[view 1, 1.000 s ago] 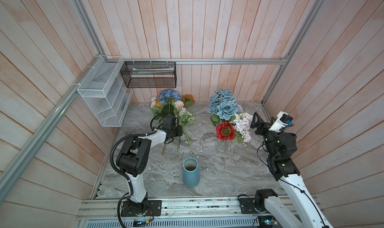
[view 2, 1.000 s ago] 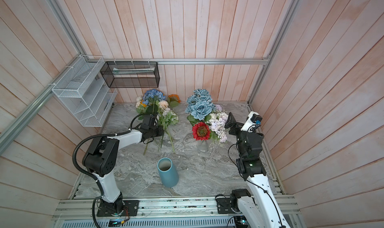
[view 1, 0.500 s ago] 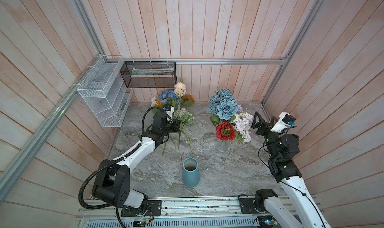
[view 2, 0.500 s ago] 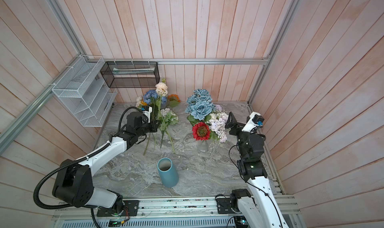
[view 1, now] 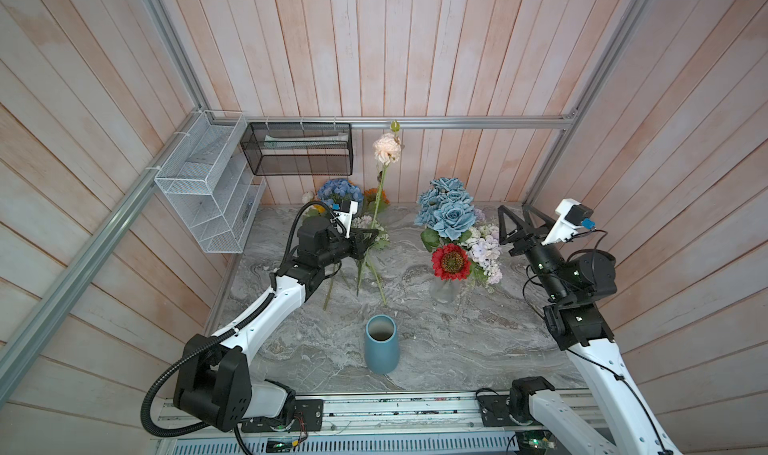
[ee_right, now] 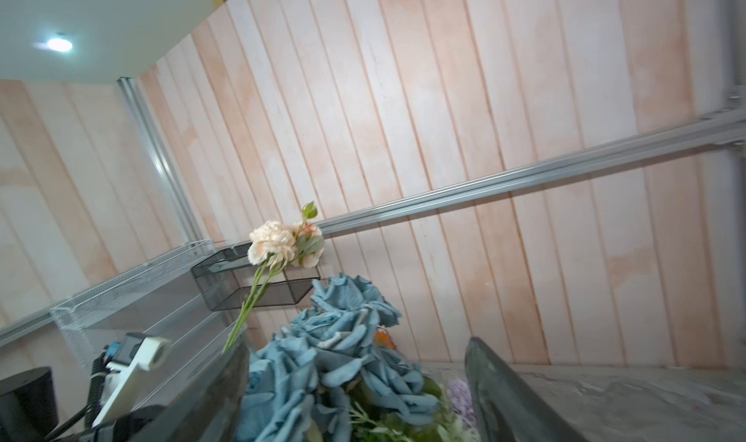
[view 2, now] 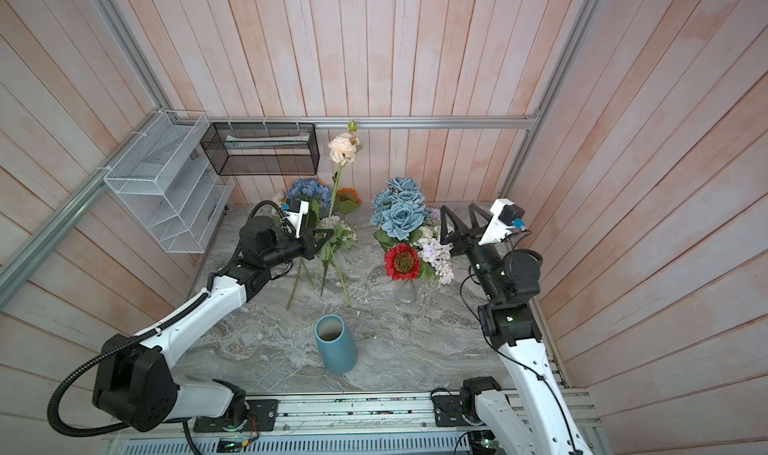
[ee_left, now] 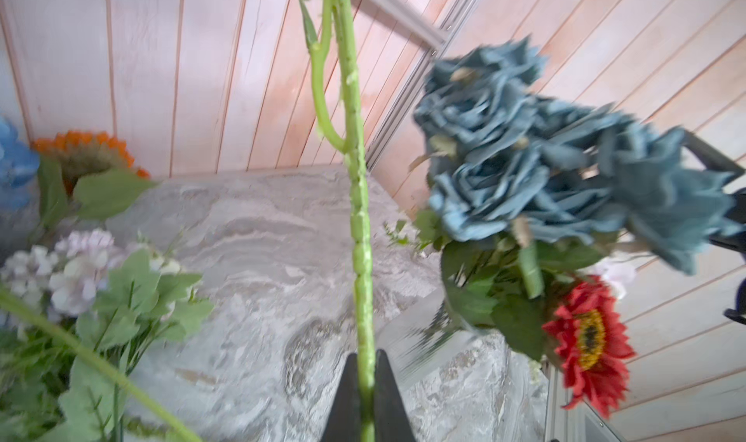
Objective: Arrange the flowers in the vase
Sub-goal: 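Lift the peach rose stem with left gripper toward the right gripper, then grasp the peach rose stem with right gripper below the left gripper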
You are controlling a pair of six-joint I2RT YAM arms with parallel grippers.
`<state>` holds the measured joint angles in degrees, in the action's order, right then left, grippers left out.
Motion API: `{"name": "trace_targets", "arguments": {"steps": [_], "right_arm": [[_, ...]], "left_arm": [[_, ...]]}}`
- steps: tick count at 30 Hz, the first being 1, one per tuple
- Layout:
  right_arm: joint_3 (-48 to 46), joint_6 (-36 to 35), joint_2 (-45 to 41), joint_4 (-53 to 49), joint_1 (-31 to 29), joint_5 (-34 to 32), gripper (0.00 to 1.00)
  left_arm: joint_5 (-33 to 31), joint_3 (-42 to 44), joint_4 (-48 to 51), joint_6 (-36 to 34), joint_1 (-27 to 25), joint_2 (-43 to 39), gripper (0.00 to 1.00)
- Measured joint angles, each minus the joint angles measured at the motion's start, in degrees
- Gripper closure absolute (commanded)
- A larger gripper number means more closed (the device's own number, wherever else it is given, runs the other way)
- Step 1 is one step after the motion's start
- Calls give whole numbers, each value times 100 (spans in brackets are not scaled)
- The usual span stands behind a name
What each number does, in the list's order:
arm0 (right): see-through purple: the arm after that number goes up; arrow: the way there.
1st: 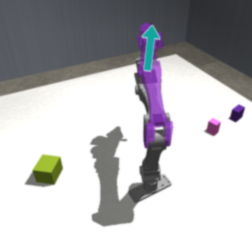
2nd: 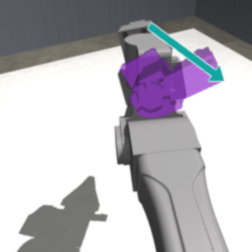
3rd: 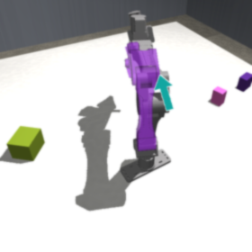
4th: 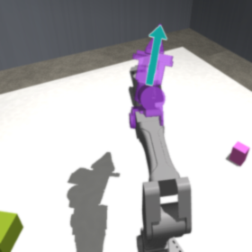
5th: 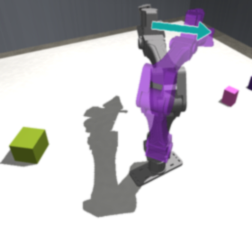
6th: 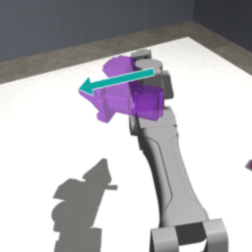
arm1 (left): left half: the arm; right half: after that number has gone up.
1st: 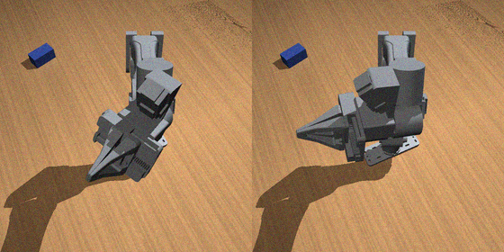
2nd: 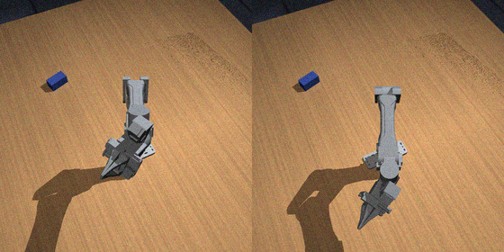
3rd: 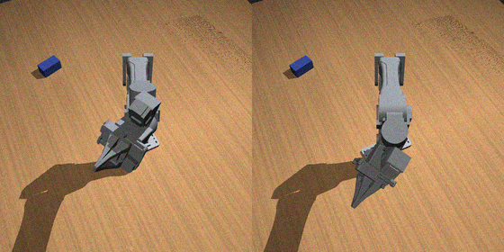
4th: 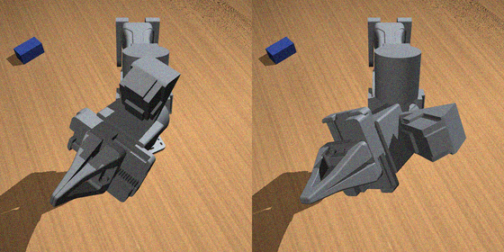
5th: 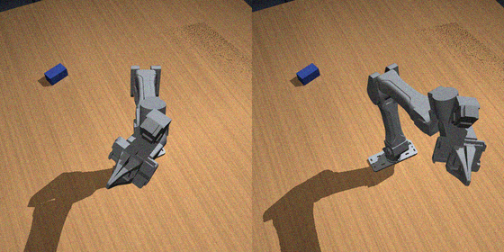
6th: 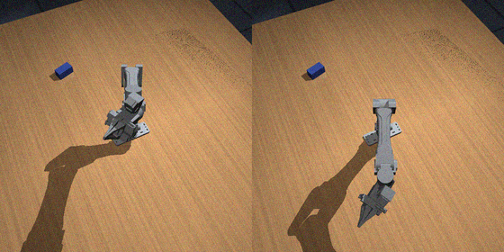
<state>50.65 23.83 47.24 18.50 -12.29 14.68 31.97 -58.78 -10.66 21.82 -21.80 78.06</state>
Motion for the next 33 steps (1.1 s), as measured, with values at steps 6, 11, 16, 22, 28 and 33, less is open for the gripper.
{"name": "trace_targets", "arguments": {"steps": [6,11,16,22,28,33], "right_arm": [[595,-640,448,-4,-1497,474,17],[920,-887,903,177,-1987,863,17],[929,-890,1287,472,-2184,1200,18],[940,-890,1510,734,-2245,1388,31],[940,-807,1534,1088,-2245,1547,54],[938,-719,1589,1366,-2251,1694,66]], "left_arm": [[160,-85,-813,-354,-391,-382,100],[297,-92,-1274,-914,-855,-575,100],[393,-92,-1429,-1438,-1172,-614,100],[470,-92,-1423,-1891,-1386,-614,100],[551,-92,-1423,-2111,-1495,-612,100],[577,-92,-1419,-2238,-1578,-586,100]]}}
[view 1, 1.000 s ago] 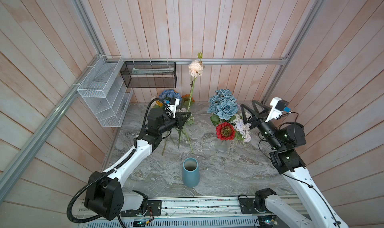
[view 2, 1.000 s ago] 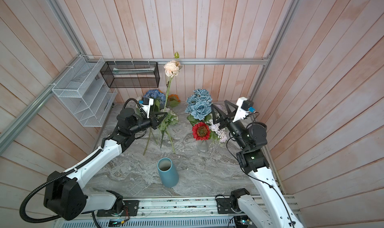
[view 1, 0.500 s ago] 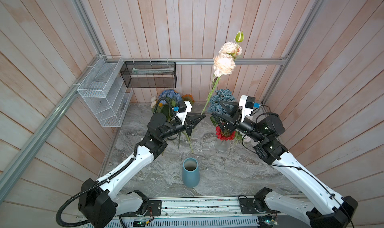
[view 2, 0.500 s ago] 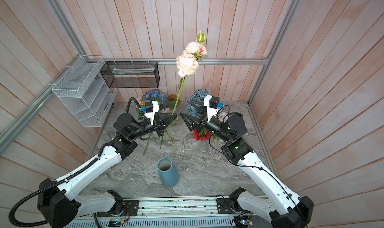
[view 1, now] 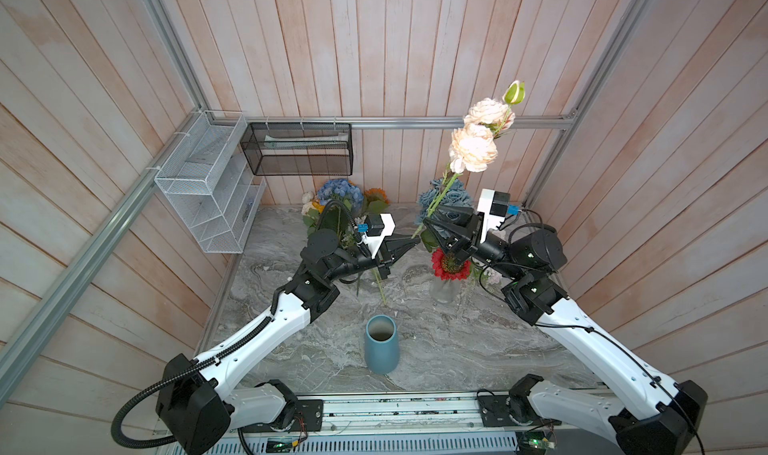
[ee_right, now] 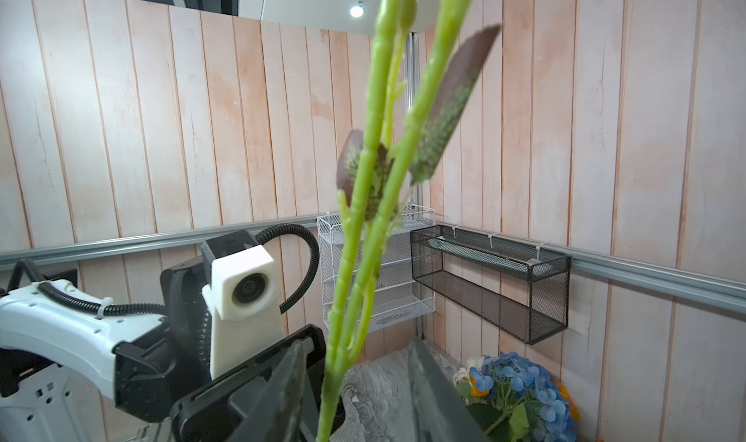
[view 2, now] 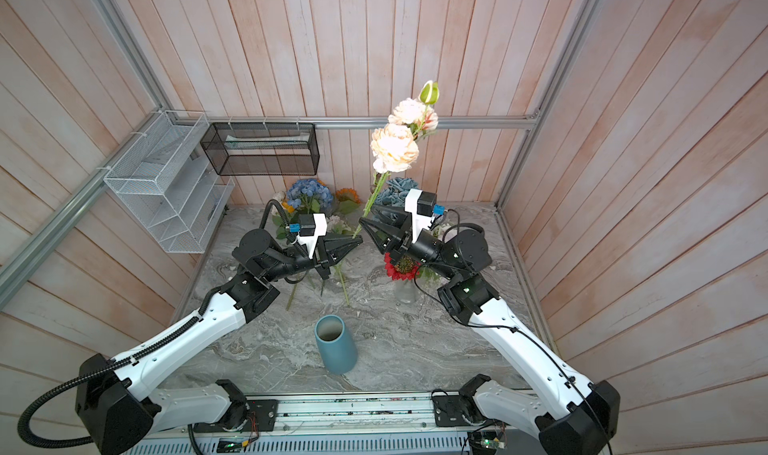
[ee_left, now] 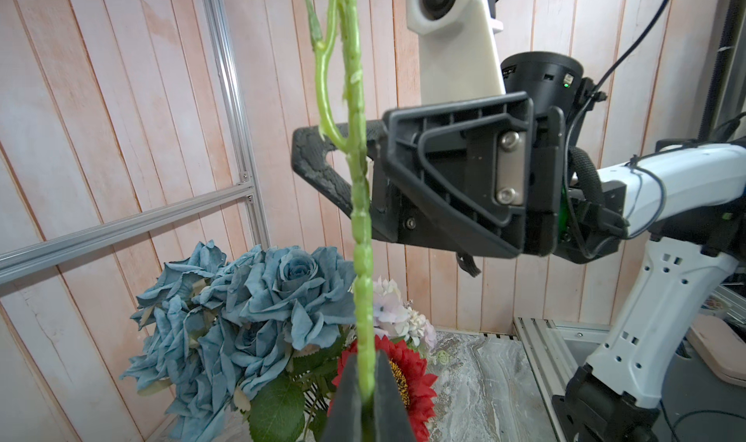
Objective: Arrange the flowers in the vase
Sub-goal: 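Grasp the peach rose stem with right gripper below the left gripper, then release the stem with left gripper and move it to the vase bouquet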
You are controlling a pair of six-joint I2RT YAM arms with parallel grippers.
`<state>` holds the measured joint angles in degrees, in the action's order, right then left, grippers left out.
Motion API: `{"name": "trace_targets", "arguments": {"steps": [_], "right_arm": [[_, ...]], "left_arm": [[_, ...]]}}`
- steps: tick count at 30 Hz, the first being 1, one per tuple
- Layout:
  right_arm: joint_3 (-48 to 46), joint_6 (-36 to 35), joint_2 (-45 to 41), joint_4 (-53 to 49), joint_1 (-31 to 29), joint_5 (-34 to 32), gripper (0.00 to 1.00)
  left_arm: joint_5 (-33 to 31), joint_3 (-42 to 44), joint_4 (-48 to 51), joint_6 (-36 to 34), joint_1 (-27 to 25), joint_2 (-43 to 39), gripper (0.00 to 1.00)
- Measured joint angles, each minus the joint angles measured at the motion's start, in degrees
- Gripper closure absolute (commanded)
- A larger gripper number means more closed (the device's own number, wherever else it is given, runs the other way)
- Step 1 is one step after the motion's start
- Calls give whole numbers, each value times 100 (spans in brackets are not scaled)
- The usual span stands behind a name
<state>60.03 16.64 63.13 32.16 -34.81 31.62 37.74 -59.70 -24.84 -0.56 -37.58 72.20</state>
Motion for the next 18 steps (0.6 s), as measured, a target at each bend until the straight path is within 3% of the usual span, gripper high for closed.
{"name": "trace_targets", "arguments": {"steps": [3,5,8,9,11,12,18], "right_arm": [[0,39,42,116,2,92,81],[0,74,63,157,0,170,100],[0,33,63,142,-4,243,100],[0,28,61,136,-2,249,100],[0,-17,50,98,-4,258,100],[0,-39,39,68,-4,254,100],[-83,-376,-422,-680,-2,-81,100]], "left_arm": [[9,0,28,-79,-50,44,100],[17,-9,85,-120,-74,79,100],[-4,-26,125,-175,-74,109,99],[-7,-31,136,-184,-81,109,83],[-4,-42,149,-208,-83,107,22],[-4,-42,149,-201,-92,109,1],[-55,-2,129,-33,-111,92,0]]}}
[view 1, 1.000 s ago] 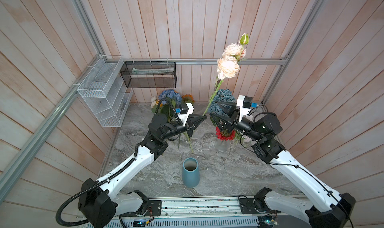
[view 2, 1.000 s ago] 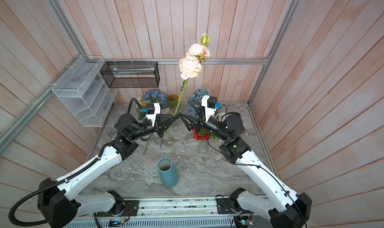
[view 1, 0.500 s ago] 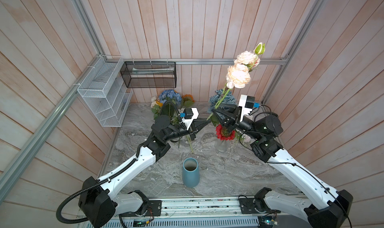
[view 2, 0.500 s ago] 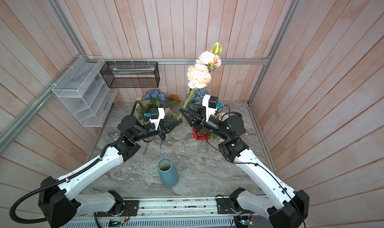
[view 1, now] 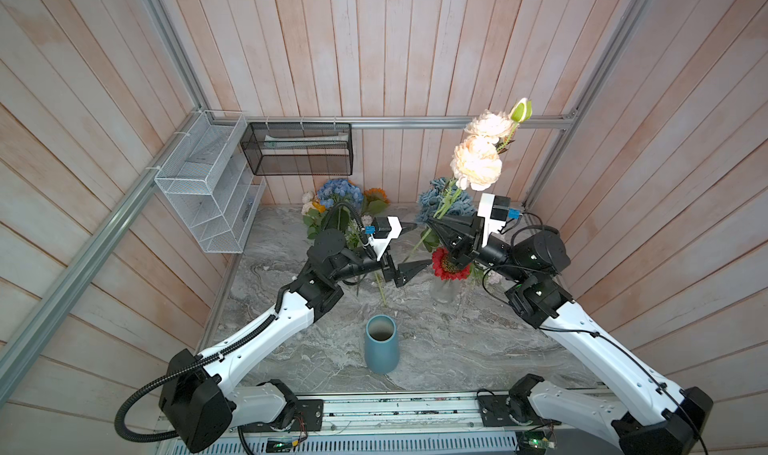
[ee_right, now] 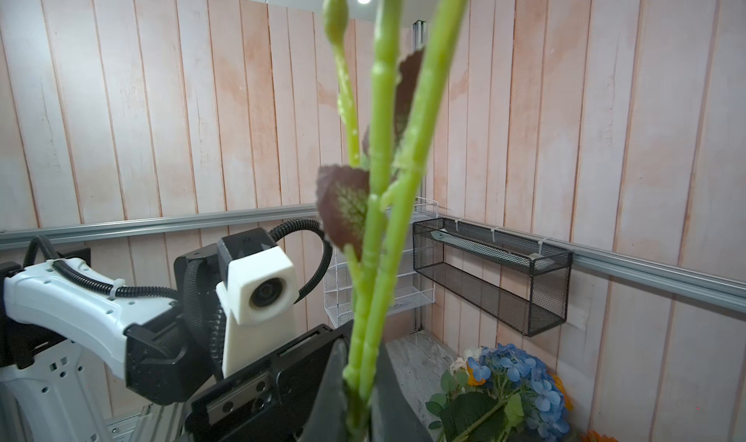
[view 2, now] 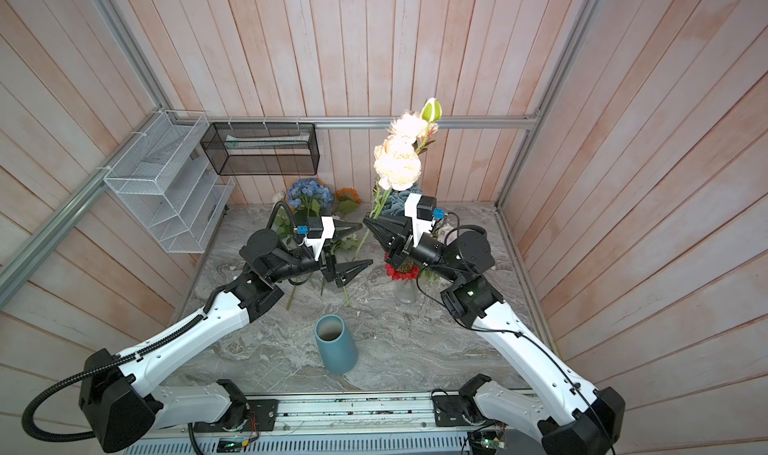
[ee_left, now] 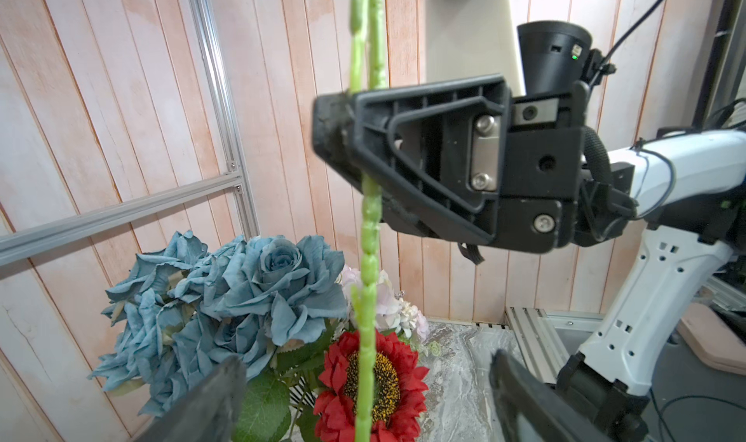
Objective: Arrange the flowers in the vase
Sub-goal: 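Release the stem with left gripper and move it to the vase bouquet, then hold the bouquet with left gripper while right gripper carries the peach roses toward the vase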
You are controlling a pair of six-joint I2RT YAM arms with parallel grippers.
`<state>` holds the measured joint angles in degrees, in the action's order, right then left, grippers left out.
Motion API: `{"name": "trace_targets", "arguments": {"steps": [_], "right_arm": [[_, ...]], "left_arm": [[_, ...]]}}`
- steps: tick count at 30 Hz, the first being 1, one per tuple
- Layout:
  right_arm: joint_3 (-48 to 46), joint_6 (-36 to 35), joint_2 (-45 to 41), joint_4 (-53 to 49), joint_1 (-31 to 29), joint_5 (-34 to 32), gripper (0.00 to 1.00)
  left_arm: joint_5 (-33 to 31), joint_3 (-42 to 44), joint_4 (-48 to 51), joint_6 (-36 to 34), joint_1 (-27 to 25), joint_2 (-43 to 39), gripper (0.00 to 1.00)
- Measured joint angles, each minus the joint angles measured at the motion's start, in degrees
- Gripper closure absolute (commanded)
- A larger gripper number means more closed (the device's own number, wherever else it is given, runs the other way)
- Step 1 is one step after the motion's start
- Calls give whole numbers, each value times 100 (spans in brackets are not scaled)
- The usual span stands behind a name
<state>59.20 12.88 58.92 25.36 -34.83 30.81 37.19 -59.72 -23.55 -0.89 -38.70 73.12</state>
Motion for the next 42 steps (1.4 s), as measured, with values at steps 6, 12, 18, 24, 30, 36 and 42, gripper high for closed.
{"name": "trace_targets", "arguments": {"steps": [6,12,18,24,30,36,42], "right_arm": [[-227,-372,-1058,-1056,59,-614,100],[-232,-562,-1556,-1950,313,-1217,100],[-214,-570,-1423,-2946,662,-1456,100],[-203,-584,-1438,-3624,916,-1923,100],[-203,-682,-1720,-3985,955,-2577,100],[-219,-717,-2168,-4065,955,-2994,100],[-820,-737,-2581,-3451,960,-3182,100]], "left_arm": [[-433,295,-24,92,-103,39,0],[-1259,363,175,-55,-782,730,0],[-2041,87,562,-17,-1526,1622,0],[-2570,-380,734,57,-1572,2002,0],[-2651,-643,769,-9,-1558,2214,0],[-2767,-643,879,-162,-1563,2214,0],[-3469,-645,610,-162,-1561,2302,0]]}}
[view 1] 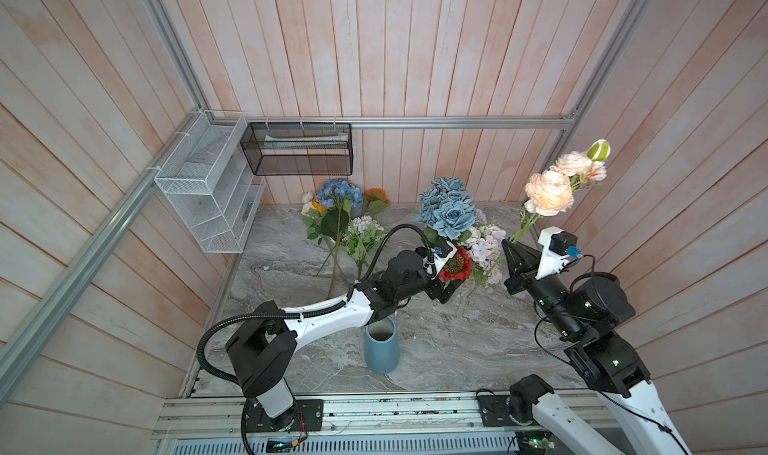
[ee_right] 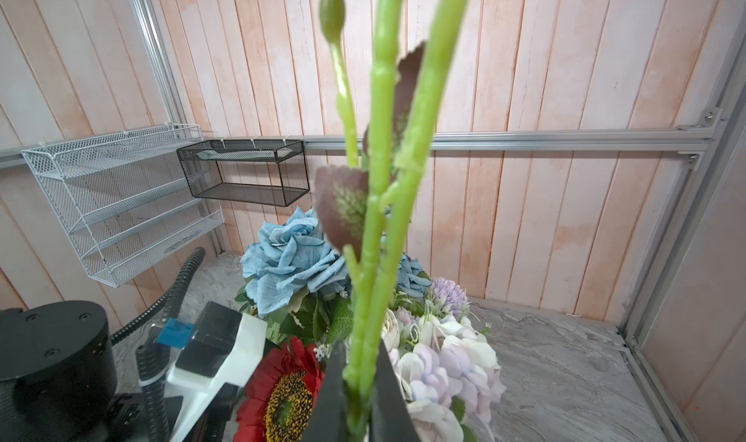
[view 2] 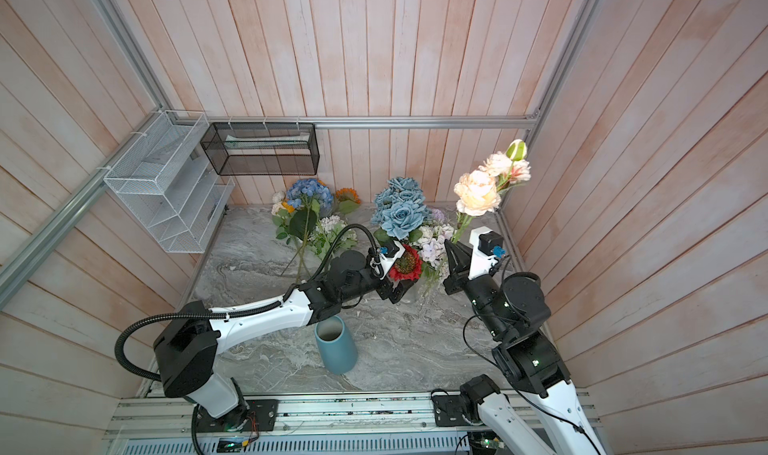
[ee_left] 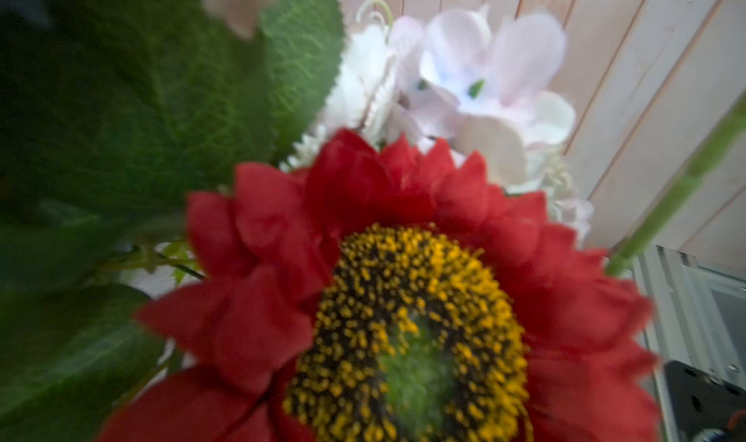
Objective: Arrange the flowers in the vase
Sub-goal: 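Hold the bouquet with left gripper while right gripper carries the peach roses toward the vase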
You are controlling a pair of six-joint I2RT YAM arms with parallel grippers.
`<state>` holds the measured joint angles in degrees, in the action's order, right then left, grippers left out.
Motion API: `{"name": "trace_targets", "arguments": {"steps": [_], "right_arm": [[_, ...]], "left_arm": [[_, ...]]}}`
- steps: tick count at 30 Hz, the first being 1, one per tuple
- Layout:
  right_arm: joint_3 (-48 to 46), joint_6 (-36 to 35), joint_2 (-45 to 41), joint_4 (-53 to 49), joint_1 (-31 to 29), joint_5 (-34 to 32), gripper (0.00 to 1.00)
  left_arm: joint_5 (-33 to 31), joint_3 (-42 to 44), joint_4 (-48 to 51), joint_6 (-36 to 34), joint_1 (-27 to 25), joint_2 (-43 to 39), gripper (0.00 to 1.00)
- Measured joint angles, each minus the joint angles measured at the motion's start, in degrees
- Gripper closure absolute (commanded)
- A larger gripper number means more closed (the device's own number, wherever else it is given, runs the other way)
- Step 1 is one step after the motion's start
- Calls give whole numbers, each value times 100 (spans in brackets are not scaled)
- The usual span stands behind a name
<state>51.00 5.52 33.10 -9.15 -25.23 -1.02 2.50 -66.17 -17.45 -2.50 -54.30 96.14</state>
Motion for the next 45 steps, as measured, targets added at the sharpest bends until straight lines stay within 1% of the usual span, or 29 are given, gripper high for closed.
{"name": "trace_targets", "arguments": {"steps": [7,13,17,23,30,40,45], "right_arm": [[-472,-96,57,885,0,92,100],[-629,-177,59,1530,0,219,100],[-684,-227,57,1904,0,289,100],[-894,-208,63,2551,0,640,100],[-929,-164,188,2741,0,955,100],[-990,-98,98,2898,0,994,100],[-990,-83,195,3117,0,1040,100]], "left_arm": [[-551,-114,-575,17,44,313,0],[-1027,-114,-876,98,146,319,0],[-1176,-114,-1003,181,240,319,0],[-1193,-114,-1108,243,264,313,0],[-1086,-4,-1226,354,264,168,0],[-896,638,-1443,404,262,-332,0],[-896,732,-1484,402,319,-520,0]]}}
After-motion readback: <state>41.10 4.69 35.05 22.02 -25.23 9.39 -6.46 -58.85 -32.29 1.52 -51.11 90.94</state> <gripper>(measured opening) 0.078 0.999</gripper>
